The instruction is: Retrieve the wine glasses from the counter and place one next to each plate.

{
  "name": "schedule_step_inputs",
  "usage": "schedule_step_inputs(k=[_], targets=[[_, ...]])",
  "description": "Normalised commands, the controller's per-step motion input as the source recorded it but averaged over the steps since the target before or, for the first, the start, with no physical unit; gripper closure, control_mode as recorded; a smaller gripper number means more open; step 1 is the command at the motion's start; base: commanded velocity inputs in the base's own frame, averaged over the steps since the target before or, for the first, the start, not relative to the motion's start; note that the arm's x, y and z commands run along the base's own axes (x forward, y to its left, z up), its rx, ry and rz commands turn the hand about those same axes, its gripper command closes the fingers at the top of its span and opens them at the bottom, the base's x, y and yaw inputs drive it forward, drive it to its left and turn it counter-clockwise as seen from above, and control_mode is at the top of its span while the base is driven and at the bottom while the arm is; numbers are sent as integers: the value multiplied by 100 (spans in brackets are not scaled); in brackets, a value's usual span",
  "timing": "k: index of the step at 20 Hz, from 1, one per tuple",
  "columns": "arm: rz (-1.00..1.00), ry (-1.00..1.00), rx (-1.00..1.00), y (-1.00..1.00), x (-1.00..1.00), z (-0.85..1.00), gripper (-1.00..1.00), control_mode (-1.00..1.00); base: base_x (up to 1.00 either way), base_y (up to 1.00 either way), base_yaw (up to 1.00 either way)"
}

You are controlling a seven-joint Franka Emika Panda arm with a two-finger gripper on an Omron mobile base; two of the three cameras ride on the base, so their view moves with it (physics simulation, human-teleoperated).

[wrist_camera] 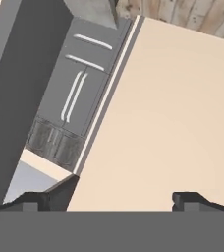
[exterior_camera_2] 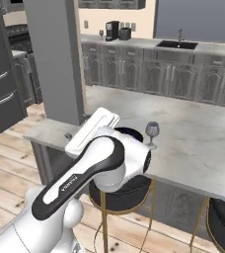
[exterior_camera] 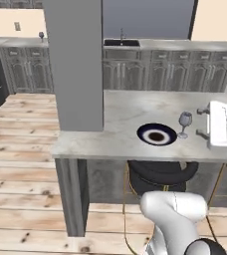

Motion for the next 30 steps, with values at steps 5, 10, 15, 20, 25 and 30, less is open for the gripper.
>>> schedule_step_inputs(k=[5,10,15,20,25,30], targets=[[0,0,0,0,0,0,-100,100,-66,100,6],[0,0,0,0,0,0,-100,100,-38,100,1],[0,0,0,0,0,0,-100,100,-5,100,0],[0,0,0,0,0,0,-100,100,1,100,0],[0,0,0,0,0,0,-100,100,87,99,-10],[0,0,0,0,0,0,-100,100,100,66,-9]])
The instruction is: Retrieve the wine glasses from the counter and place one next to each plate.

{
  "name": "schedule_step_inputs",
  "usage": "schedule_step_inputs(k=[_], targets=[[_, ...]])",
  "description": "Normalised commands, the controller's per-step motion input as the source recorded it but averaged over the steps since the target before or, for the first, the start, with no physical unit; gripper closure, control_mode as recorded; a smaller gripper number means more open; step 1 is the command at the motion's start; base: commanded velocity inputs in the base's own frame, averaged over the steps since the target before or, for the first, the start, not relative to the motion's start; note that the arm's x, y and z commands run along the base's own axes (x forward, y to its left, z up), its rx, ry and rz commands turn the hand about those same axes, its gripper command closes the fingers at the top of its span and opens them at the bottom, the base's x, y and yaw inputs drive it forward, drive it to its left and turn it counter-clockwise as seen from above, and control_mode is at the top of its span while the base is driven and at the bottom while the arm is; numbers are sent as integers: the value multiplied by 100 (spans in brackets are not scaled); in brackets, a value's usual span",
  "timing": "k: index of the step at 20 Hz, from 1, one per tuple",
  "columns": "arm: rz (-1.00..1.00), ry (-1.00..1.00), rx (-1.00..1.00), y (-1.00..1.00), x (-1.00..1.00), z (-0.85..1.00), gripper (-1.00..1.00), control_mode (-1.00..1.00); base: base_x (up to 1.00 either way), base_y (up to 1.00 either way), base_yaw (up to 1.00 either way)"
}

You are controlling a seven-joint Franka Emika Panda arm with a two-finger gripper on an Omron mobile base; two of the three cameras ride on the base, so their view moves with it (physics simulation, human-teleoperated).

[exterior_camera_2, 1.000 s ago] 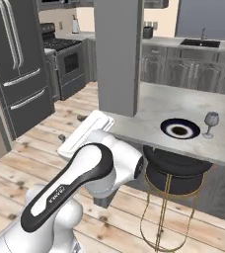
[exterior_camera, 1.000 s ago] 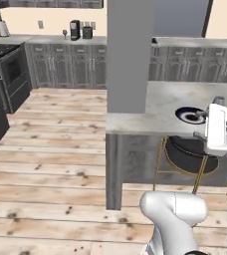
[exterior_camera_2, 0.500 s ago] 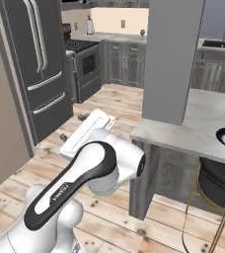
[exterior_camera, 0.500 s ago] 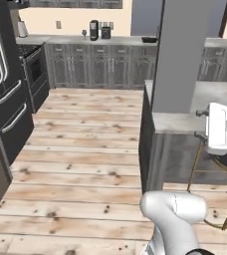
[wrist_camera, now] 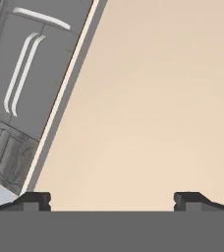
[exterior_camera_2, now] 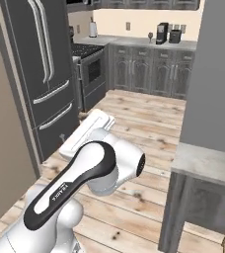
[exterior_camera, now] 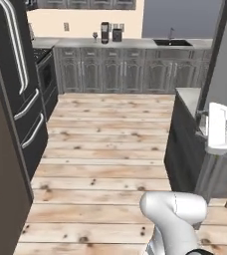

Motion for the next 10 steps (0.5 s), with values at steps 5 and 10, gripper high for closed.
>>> schedule_step_inputs(k=[5,10], targets=[[0,0,0,0,0,0,-100,100,100,49,-16],[0,0,0,0,0,0,-100,100,96,-3,-16]])
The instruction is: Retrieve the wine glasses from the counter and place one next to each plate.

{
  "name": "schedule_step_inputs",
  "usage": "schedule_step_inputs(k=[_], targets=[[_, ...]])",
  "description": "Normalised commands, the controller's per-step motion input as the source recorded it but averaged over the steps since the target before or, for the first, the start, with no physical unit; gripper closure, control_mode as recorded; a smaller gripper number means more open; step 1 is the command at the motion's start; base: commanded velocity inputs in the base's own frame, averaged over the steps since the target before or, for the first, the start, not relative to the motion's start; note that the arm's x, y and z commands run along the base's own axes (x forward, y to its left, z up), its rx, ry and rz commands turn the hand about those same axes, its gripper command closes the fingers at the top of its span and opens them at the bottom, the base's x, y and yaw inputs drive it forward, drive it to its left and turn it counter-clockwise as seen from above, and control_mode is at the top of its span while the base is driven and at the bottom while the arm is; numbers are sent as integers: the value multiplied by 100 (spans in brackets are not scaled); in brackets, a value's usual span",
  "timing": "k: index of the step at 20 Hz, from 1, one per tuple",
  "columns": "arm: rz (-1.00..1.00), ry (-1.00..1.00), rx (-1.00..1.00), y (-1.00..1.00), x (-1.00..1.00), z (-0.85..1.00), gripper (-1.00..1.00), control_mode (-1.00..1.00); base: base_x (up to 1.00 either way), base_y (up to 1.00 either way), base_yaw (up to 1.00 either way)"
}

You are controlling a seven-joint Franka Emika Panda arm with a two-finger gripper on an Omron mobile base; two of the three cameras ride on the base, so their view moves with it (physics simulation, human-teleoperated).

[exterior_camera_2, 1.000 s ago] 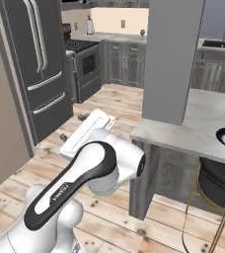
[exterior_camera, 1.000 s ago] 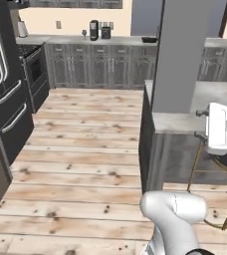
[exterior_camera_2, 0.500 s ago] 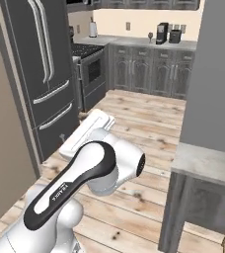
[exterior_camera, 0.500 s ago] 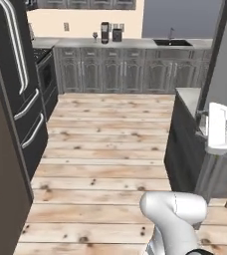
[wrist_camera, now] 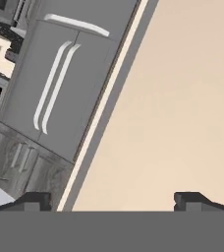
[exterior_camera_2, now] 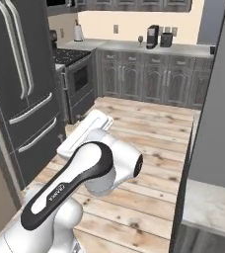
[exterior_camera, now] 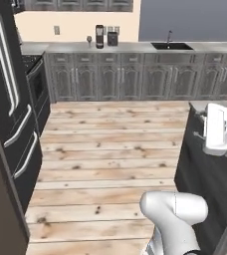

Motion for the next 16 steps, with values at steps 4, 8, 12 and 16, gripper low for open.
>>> schedule_step_inputs(k=[4,8,12,16], targets=[[0,0,0,0,0,0,-100,100,100,7,-18],[0,0,0,0,0,0,-100,100,90,2,-20],[0,0,0,0,0,0,-100,100,96,23,-18],[0,0,0,0,0,0,-100,100,93,83,-18]])
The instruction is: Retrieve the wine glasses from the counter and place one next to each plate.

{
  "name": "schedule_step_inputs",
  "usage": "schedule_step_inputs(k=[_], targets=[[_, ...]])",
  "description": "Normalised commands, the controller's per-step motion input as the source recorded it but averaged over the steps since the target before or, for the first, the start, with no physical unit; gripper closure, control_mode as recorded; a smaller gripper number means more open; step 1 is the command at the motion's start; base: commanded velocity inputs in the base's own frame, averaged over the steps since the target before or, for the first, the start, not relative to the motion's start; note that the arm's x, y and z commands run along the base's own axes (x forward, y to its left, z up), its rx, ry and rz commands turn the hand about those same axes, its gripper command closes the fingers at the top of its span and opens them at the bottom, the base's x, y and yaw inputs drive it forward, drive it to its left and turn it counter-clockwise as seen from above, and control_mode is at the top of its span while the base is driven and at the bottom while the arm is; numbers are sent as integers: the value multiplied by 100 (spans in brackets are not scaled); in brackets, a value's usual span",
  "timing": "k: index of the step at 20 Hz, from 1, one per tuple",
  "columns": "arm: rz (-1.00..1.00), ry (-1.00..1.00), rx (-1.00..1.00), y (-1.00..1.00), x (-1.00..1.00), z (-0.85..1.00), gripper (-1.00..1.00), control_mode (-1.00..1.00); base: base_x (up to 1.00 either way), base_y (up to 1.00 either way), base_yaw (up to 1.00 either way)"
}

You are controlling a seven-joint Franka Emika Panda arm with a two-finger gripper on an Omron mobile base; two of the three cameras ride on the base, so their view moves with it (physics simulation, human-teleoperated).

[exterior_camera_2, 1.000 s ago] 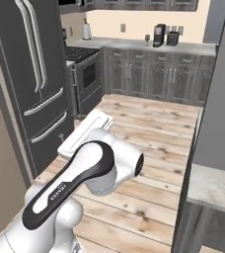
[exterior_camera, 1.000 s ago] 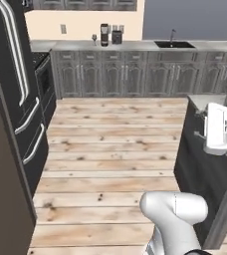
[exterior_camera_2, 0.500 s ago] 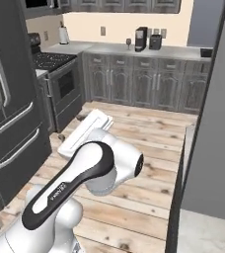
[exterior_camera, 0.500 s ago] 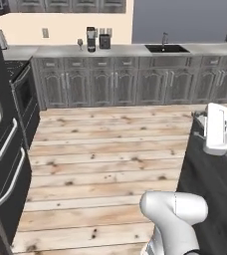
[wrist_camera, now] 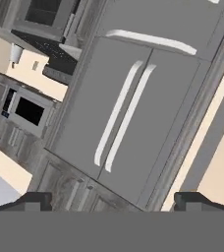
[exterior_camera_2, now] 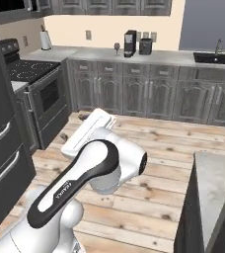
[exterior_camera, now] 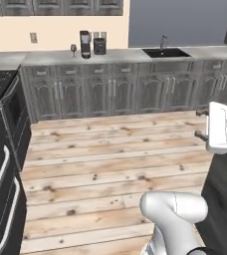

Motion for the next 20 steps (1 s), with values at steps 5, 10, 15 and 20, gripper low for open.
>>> schedule_step_inputs(k=[5,10,15,20], targets=[[0,0,0,0,0,0,-100,100,98,95,-9],[0,0,0,0,0,0,-100,100,100,81,-3],[0,0,0,0,0,0,-100,100,77,-10,0],[0,0,0,0,0,0,-100,100,97,-10,0]])
